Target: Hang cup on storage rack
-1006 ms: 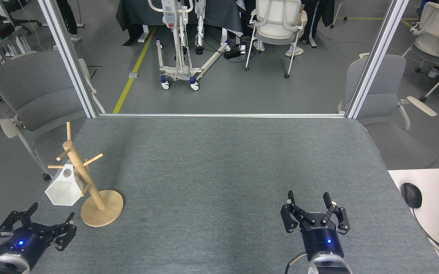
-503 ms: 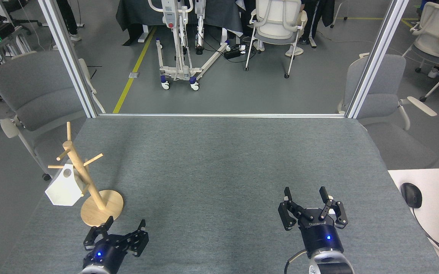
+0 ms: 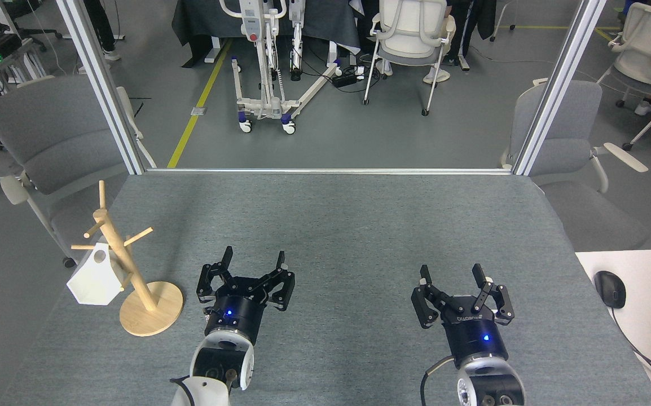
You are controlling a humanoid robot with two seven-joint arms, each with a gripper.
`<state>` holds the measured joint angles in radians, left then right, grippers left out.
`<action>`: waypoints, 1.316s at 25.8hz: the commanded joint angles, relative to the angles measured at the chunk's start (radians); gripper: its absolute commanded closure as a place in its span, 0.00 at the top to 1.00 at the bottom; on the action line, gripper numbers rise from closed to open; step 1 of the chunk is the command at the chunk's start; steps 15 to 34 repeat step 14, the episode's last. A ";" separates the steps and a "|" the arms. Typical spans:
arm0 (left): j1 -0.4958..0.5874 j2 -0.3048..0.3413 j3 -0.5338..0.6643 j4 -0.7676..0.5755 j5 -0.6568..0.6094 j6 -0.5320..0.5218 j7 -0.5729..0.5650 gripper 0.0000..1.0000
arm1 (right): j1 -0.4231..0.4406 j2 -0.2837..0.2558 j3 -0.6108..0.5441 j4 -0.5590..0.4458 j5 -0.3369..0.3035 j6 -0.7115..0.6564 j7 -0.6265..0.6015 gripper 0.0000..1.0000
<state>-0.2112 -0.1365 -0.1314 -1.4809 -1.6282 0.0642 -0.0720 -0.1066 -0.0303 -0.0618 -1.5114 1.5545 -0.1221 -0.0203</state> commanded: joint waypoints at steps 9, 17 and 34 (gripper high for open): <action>0.151 0.008 -0.042 -0.185 0.013 -0.004 -0.042 0.99 | -0.022 0.003 -0.038 0.003 -0.002 0.019 0.002 0.99; 0.148 0.006 -0.043 -0.179 0.015 -0.006 -0.042 0.99 | -0.007 0.006 -0.039 -0.004 -0.002 0.016 -0.009 0.99; 0.148 0.006 -0.043 -0.179 0.015 -0.006 -0.042 0.99 | -0.007 0.006 -0.039 -0.004 -0.002 0.016 -0.009 0.99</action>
